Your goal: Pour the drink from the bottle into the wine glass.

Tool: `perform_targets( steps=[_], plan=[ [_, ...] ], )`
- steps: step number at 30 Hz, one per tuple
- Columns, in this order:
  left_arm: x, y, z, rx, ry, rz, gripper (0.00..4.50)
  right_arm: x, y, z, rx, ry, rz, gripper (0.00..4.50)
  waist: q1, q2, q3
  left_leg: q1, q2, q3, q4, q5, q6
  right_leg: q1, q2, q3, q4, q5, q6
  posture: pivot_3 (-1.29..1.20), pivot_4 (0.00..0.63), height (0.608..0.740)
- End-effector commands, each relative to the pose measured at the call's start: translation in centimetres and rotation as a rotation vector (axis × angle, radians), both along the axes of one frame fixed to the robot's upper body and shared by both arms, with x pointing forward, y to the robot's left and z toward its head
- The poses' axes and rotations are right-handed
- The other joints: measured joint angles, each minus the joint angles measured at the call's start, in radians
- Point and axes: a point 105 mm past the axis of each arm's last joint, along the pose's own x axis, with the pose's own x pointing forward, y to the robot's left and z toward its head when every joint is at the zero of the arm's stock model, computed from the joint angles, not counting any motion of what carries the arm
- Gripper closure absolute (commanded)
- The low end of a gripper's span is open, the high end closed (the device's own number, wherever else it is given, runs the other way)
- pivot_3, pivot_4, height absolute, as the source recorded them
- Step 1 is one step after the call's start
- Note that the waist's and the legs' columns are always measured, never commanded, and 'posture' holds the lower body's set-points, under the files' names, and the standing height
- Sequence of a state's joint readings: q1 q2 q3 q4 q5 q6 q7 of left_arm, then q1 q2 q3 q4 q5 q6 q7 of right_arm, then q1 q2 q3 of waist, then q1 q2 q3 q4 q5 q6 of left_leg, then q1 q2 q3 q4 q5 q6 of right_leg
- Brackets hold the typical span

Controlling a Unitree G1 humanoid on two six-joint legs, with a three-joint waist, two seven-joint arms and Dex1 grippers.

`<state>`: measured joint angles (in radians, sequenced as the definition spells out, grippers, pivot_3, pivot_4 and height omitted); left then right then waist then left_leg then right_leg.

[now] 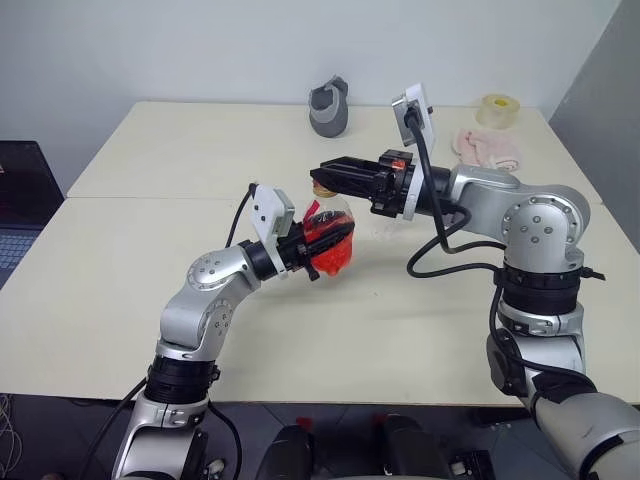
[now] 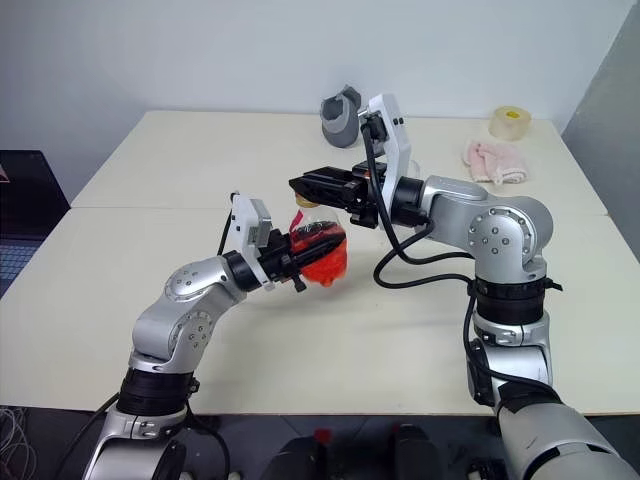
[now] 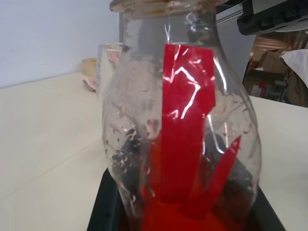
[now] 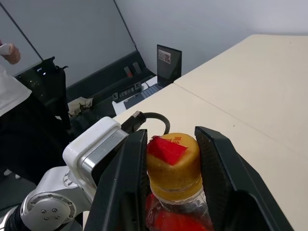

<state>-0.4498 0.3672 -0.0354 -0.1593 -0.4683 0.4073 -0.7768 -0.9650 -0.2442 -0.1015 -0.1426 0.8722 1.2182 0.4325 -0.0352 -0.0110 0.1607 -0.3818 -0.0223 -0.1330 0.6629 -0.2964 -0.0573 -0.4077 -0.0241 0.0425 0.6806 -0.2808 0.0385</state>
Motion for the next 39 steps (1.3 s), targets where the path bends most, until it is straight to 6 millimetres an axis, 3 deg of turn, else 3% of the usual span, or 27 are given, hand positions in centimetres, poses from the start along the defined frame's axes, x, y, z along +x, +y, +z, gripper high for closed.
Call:
perform_targets(
  steps=[1, 12, 27, 39],
  plan=[
    [-0.6, -0.2, 1.9, -0.024, -0.089, -0.017, 3.46, -0.5, -0.8, 2.4, 0.069, -0.068, 0.011, 3.30, 0.000, 0.000, 0.000, 0.000, 0.000, 0.000, 0.000, 0.000, 0.000, 0.000, 0.000, 0.000, 0.000, 0.000, 0.000, 0.00, 0.150, 0.740],
    [-0.2, -0.1, 2.1, -0.026, -0.099, -0.014, 3.46, -1.4, -0.5, 2.0, -0.062, -0.445, -0.023, 3.30, -0.002, 0.000, 0.000, 0.000, 0.000, 0.000, 0.000, 0.000, 0.000, 0.000, 0.000, 0.000, 0.000, 0.000, 0.000, 0.00, 0.150, 0.740],
    [-0.2, -0.3, 2.2, -0.026, -0.105, -0.018, 3.46, -0.8, -0.6, 1.6, -0.061, -0.452, -0.047, 3.30, -0.002, 0.000, 0.000, 0.000, 0.000, 0.000, 0.000, 0.000, -0.001, 0.000, 0.000, 0.000, 0.000, 0.000, 0.000, 0.00, 0.150, 0.740],
    [-0.7, -0.1, 1.5, -0.020, -0.095, -0.022, 3.46, -1.7, -1.9, 3.4, -0.051, -0.450, -0.048, 3.30, -0.001, 0.000, 0.000, 0.000, 0.000, 0.000, 0.000, 0.000, -0.001, 0.000, 0.000, 0.000, 0.000, 0.000, 0.000, 0.00, 0.150, 0.740]
  ],
)
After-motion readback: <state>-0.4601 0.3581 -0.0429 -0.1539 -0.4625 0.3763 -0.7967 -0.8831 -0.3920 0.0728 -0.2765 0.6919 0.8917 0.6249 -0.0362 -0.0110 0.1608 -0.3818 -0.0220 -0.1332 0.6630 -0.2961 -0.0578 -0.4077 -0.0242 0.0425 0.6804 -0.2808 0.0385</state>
